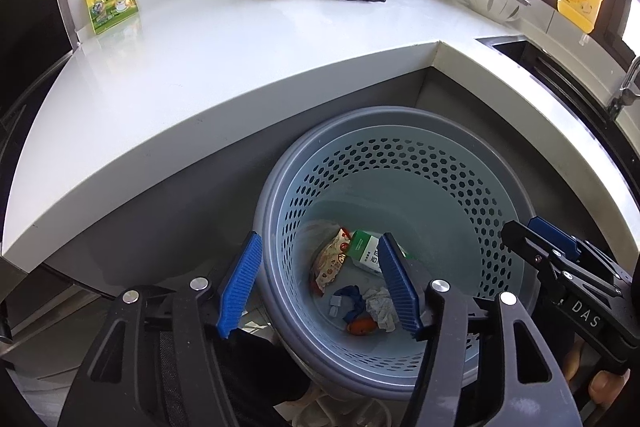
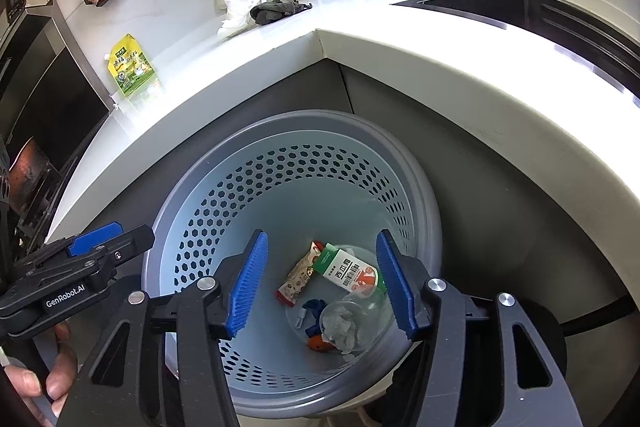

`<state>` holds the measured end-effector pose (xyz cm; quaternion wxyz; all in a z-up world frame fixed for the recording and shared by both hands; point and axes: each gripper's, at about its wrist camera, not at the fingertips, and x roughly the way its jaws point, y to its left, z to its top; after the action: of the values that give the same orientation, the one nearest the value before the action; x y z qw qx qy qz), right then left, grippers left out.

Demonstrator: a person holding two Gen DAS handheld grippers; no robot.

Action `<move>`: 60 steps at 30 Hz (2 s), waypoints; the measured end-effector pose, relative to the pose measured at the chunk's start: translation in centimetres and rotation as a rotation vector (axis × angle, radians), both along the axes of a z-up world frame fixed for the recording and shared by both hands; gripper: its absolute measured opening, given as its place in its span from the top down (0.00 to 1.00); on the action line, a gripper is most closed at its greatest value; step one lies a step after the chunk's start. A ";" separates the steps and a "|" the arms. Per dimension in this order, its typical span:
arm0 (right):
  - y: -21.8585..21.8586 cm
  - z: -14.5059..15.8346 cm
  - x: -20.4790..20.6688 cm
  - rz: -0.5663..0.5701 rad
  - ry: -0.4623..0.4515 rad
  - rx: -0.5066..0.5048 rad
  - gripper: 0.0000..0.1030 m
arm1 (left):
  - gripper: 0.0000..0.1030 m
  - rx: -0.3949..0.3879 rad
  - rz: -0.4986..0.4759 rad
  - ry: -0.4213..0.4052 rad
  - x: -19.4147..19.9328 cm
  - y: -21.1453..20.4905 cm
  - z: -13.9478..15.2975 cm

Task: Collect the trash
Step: 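Move both open tools back over the countertop toward the cloth and bag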

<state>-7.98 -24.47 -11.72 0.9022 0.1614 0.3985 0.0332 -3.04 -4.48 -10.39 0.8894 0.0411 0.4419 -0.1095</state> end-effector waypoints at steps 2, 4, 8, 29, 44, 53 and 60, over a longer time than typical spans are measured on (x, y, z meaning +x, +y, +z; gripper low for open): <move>0.1 0.2 0.0 0.003 -0.006 0.001 0.44 | 0.40 -0.002 0.007 -0.006 0.0 0.3 0.2; 0.1 0.5 0.0 0.008 -0.012 0.002 0.43 | 0.37 -0.007 0.013 -0.012 0.0 0.5 0.5; 0.2 1.3 0.2 0.012 -0.031 -0.002 0.40 | 0.31 -0.019 0.026 -0.030 0.3 0.9 1.4; -2.0 7.3 8.3 0.024 -0.117 0.036 0.33 | 0.18 -0.052 0.085 -0.115 8.0 1.8 7.5; -2.9 8.0 15.8 0.048 -0.109 0.030 0.32 | 0.16 -0.057 0.099 -0.117 15.2 1.5 8.0; -2.4 8.3 19.3 0.075 -0.113 0.037 0.32 | 0.15 -0.056 0.120 -0.137 18.4 2.4 8.5; -1.9 8.8 22.3 0.096 -0.117 0.014 0.32 | 0.15 -0.059 0.134 -0.144 20.9 2.9 8.6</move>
<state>14.30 -26.32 -2.93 0.9202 0.1464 0.3521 0.0885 17.87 -1.56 -1.84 0.9251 -0.0072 0.3749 -0.0596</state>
